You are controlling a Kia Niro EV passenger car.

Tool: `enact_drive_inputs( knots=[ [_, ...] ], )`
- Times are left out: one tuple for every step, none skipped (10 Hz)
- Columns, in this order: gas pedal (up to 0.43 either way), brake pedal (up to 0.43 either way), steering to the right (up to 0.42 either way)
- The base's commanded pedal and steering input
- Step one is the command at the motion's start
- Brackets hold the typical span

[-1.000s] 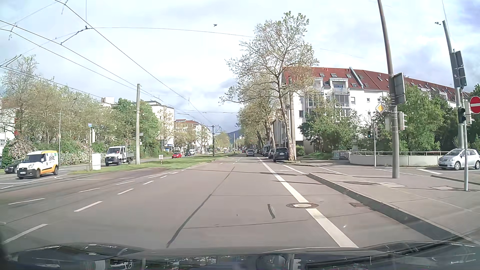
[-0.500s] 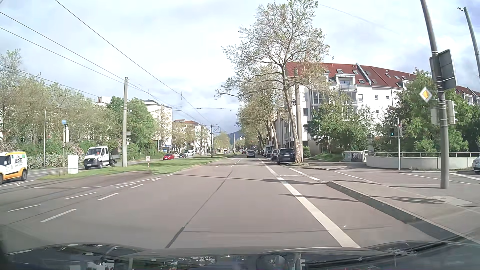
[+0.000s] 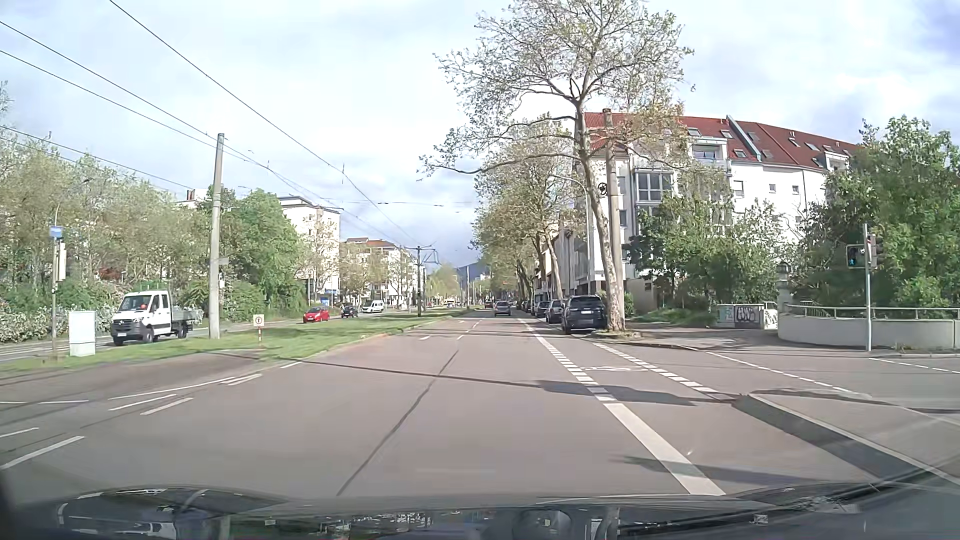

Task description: Follow the waypoints while adhering to traffic rules and regulations

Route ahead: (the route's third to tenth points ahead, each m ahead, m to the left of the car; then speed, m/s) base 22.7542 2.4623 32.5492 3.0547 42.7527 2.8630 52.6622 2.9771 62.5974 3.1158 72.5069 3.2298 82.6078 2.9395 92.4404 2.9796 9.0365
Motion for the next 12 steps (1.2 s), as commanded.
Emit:
enact_drive_inputs(
  knots=[
    [0.169,0.000,-0.001],
    [0.169,0.000,-0.001],
    [0.169,0.000,-0.001],
    [0.169,0.000,-0.001],
    [0.169,0.000,-0.001],
    [0.169,0.000,-0.001],
    [0.169,0.000,-0.001],
    [0.169,0.000,-0.001],
    [0.169,0.000,-0.001],
    [0.169,0.000,-0.001],
    [0.157,0.000,-0.001],
    [0.157,0.000,-0.001]
  ],
)
